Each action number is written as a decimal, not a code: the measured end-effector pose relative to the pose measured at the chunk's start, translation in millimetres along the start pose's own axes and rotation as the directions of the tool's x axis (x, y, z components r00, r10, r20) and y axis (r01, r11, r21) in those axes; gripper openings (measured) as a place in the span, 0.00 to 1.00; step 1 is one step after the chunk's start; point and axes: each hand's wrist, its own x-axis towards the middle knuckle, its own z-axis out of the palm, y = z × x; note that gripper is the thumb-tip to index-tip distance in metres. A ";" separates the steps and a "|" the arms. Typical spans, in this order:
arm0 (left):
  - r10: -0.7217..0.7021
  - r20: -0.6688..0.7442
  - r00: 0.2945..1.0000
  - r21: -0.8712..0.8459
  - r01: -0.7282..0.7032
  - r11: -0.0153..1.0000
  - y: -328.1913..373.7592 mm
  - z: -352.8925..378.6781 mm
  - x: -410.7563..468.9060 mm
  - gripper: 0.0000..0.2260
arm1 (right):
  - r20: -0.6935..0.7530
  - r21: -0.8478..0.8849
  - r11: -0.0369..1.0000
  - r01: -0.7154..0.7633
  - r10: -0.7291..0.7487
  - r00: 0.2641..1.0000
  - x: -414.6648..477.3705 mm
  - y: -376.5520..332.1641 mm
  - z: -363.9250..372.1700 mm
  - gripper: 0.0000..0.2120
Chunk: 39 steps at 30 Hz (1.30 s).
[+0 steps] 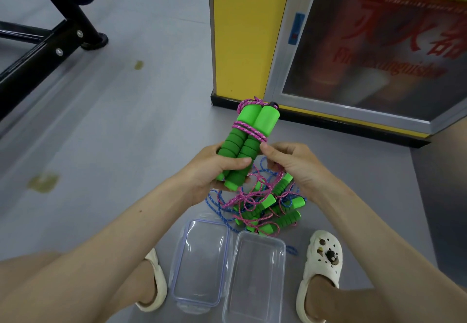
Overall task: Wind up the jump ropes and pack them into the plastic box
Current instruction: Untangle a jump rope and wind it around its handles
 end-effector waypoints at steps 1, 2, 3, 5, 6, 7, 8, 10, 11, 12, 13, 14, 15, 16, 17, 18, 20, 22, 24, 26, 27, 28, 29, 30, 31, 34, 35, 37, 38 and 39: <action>0.004 -0.020 1.000 0.002 -0.004 1.000 0.1 -0.7 0.8 0.12 | 0.012 -0.024 1.000 0.006 -0.006 1.000 0.3 0.0 -0.4 0.06; 0.003 -0.037 0.999 0.001 -0.003 1.000 -0.1 -1.7 1.6 0.12 | 0.011 -0.075 0.997 0.017 -0.016 1.000 0.6 0.7 -1.2 0.05; -0.002 -0.052 0.999 -0.001 0.002 1.000 -0.7 -2.7 2.7 0.12 | -0.005 -0.156 0.987 0.027 -0.028 1.000 1.1 2.0 -1.8 0.05; -0.011 -0.090 0.996 0.007 0.011 1.000 -2.2 -4.2 4.1 0.13 | -0.056 -0.327 0.944 0.039 -0.060 0.997 0.2 3.8 -1.6 0.07; -0.010 -0.114 0.993 0.025 0.013 1.000 -3.1 -4.2 4.7 0.13 | -0.074 -0.366 0.930 0.040 -0.071 0.995 -0.8 4.1 -1.0 0.08; -0.002 -0.141 0.990 0.053 0.009 0.999 -3.9 -3.6 5.7 0.13 | -0.085 -0.376 0.926 0.037 -0.074 0.994 -1.2 4.5 -0.1 0.09; 0.015 -0.172 0.985 0.088 0.000 0.996 -4.1 -2.4 6.5 0.13 | -0.090 -0.361 0.932 0.029 -0.066 0.994 -1.9 3.8 0.7 0.11; 0.077 -0.239 0.968 0.172 -0.036 0.984 -4.8 0.0 9.5 0.12 | -0.083 -0.244 0.970 -0.005 -0.016 0.996 -2.2 1.8 2.7 0.12; 0.128 -0.276 0.953 0.232 -0.063 0.971 -5.6 0.3 11.9 0.12 | -0.065 -0.163 0.986 -0.022 0.011 0.998 -2.2 0.0 3.9 0.13; 0.187 -0.306 0.933 0.307 -0.089 0.948 -6.2 0.4 14.3 0.12 | -0.040 -0.104 0.994 -0.033 0.029 0.999 -2.9 -1.8 5.0 0.13; 0.244 -0.326 0.914 0.388 -0.106 0.915 -7.5 0.3 16.5 0.12 | -0.017 -0.080 0.996 -0.038 0.037 0.999 -3.5 -2.7 6.4 0.14; 0.288 -0.337 0.897 0.469 -0.105 0.877 -7.8 0.8 17.2 0.12 | 0.003 -0.082 0.996 -0.037 0.038 0.999 -4.1 -2.8 7.9 0.14; 0.319 -0.345 0.883 0.547 -0.087 0.832 -8.1 1.9 17.1 0.12 | 0.018 -0.103 0.994 -0.034 0.036 0.999 -4.6 -2.7 9.5 0.14; 0.341 -0.352 0.872 0.618 -0.058 0.784 -8.3 3.8 16.2 0.13 | 0.032 -0.133 0.991 -0.029 0.033 0.999 -4.9 -2.6 10.8 0.15; 0.365 -0.356 0.860 0.681 -0.029 0.732 -8.6 6.0 15.2 0.13 | 0.045 -0.158 0.987 -0.025 0.032 0.998 -4.8 -2.5 11.7 0.15; 0.393 -0.359 0.846 0.732 -0.006 0.681 -8.8 8.6 13.5 0.13 | 0.057 -0.171 0.985 -0.021 0.032 0.998 -5.1 -3.0 12.2 0.15; 0.469 -0.352 0.810 0.822 0.029 0.568 -10.5 13.5 11.1 0.13 | 0.072 -0.154 0.988 -0.020 0.031 0.997 -5.8 -4.1 13.1 0.15; 0.568 -0.291 0.770 0.918 0.058 0.392 -13.8 18.1 9.1 0.12 | 0.067 -0.107 0.994 -0.037 0.044 0.997 -6.6 -4.2 14.0 0.15; 0.622 -0.226 0.750 0.966 0.091 0.241 -16.7 21.6 5.9 0.11 | 0.069 -0.027 0.996 -0.081 0.083 0.994 -6.5 -3.9 14.8 0.16; 0.660 -0.180 0.729 0.983 0.118 0.138 -20.1 23.4 4.7 0.14 | 0.084 0.081 0.988 -0.135 0.128 0.988 -5.5 -3.6 15.9 0.16; 0.683 -0.138 0.717 0.989 0.130 0.065 -22.4 23.1 5.3 0.18 | 0.091 0.115 0.981 -0.158 0.148 0.985 -5.3 -3.2 16.3 0.18; 0.695 -0.087 0.714 0.990 0.140 -0.020 -23.8 23.0 5.5 0.23 | 0.091 0.132 0.975 -0.177 0.166 0.982 -5.3 -3.0 16.8 0.20; 0.715 -0.037 0.698 0.985 0.146 -0.092 -24.6 22.9 6.2 0.26 | 0.083 0.138 0.971 -0.195 0.184 0.979 -5.4 -2.5 17.3 0.23; 0.741 0.018 0.671 0.979 0.140 -0.150 -26.5 23.1 7.2 0.29 | 0.068 0.142 0.967 -0.214 0.206 0.976 -6.8 -2.8 17.6 0.25; 0.764 0.071 0.642 0.972 0.128 -0.198 -29.8 23.3 9.2 0.30 | 0.046 0.149 0.961 -0.233 0.228 0.972 -7.3 -2.4 17.7 0.27; 0.794 0.166 0.585 0.961 0.086 -0.263 -37.6 24.7 12.8 0.30 | -0.038 0.161 0.949 -0.271 0.280 0.959 -8.2 1.2 16.8 0.29; 0.805 0.187 0.563 0.964 0.051 -0.260 -40.3 25.2 14.5 0.28 | -0.060 0.172 0.947 -0.271 0.284 0.957 -7.9 2.7 16.7 0.28; 0.810 0.210 0.548 0.974 -0.044 -0.223 -44.6 26.3 16.1 0.24 | -0.109 0.197 0.948 -0.251 0.276 0.955 -7.9 3.0 15.5 0.23; 0.791 0.179 0.585 0.983 -0.085 -0.160 -42.6 28.5 13.7 0.25 | -0.141 0.185 0.953 -0.239 0.267 0.953 -7.3 2.7 14.0 0.21; 0.753 0.120 0.647 0.991 -0.119 -0.056 -37.8 30.7 10.7 0.27 | -0.173 0.146 0.962 -0.229 0.253 0.952 -6.3 2.7 11.9 0.20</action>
